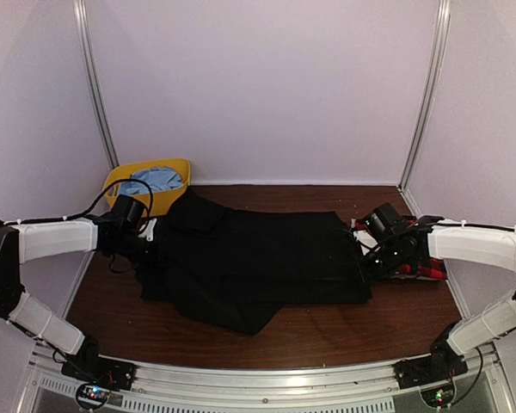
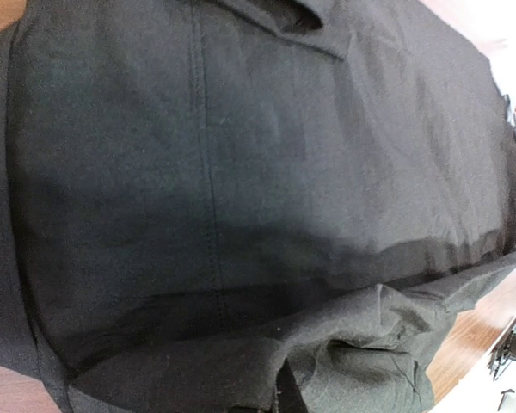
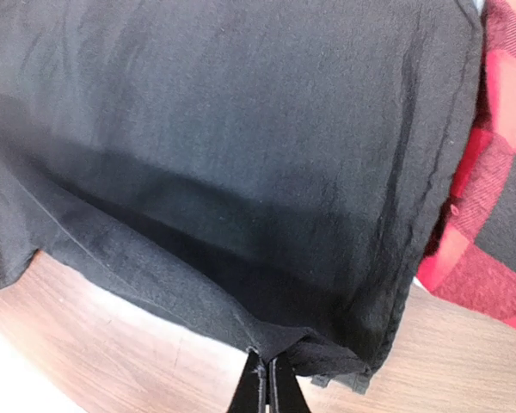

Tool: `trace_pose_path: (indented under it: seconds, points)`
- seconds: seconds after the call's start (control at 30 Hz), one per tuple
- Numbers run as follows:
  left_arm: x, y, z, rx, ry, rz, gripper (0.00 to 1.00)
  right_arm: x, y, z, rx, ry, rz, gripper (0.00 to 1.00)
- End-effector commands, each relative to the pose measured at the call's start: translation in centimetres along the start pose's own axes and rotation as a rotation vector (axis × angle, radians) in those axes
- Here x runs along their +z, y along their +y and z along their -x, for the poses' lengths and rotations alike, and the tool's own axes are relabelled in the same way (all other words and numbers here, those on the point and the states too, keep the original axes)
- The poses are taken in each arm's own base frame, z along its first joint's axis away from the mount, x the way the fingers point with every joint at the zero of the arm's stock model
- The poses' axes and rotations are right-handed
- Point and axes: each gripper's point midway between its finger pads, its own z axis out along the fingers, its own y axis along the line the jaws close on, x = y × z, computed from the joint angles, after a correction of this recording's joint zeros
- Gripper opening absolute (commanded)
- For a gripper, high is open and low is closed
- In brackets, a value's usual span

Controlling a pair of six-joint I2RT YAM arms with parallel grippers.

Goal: Fold and stack the long sleeve shirts
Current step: Fold the corner of the shirt at the center of the board.

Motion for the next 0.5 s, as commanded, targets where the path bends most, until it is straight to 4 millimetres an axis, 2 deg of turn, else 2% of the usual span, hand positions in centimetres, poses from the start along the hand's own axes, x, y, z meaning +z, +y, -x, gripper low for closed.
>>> trace_pose_path:
  seconds: [0.0, 0.17, 0.3, 0.4, 0.47]
  points:
    - [1.0, 0.3, 0.9, 0.023, -0.012, 0.000, 0.00, 0.9, -0.5, 1.4, -0.010, -0.007, -0.052, 0.00]
    - [2.1, 0.8, 1.5, 0.030, 0.000, 0.025, 0.03, 2.8, -1.5, 2.8, -0.017, 0.016, -0.090, 0.01]
    - [2.8, 0.8, 2.1, 0.032, -0.002, 0.026, 0.04, 3.3, -2.4, 4.1, -0.012, 0.004, -0.132, 0.06]
    - [3.5, 1.0, 2.4, 0.028, 0.001, 0.032, 0.05, 3.2, -2.8, 5.0, -0.005, -0.014, -0.162, 0.13]
    - [3.8, 1.2, 2.7, 0.025, -0.005, 0.041, 0.06, 2.8, -2.9, 5.5, -0.003, -0.027, -0.176, 0.22]
